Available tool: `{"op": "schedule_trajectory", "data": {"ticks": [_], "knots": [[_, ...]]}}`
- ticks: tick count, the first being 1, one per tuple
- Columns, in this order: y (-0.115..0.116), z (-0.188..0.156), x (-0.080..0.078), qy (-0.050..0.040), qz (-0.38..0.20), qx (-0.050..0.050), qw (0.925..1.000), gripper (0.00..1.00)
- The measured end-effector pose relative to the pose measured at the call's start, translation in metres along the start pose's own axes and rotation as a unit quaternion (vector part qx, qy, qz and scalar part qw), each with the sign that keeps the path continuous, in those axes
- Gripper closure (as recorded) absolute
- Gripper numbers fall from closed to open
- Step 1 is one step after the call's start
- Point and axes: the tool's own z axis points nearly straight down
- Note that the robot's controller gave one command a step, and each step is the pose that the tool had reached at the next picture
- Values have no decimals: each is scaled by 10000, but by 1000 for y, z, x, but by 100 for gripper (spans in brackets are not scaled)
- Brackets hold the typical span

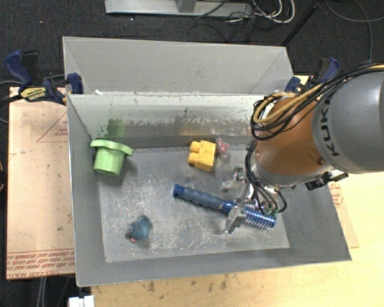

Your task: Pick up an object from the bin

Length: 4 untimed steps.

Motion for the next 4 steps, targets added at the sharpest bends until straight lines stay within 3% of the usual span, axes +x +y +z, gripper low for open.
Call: {"op": "schedule_trajectory", "data": {"ticks": [1, 2, 3, 4], "knots": [[-22, 2, 2, 4, -73, 10, 10000, 0], [-21, 25, 20, -105, -52, -1, 9999, 0], [-20, 22, 17, -50, -51, 1, 10000, 0], [-20, 20, 16, -72, -46, 1, 10000, 100]]}}
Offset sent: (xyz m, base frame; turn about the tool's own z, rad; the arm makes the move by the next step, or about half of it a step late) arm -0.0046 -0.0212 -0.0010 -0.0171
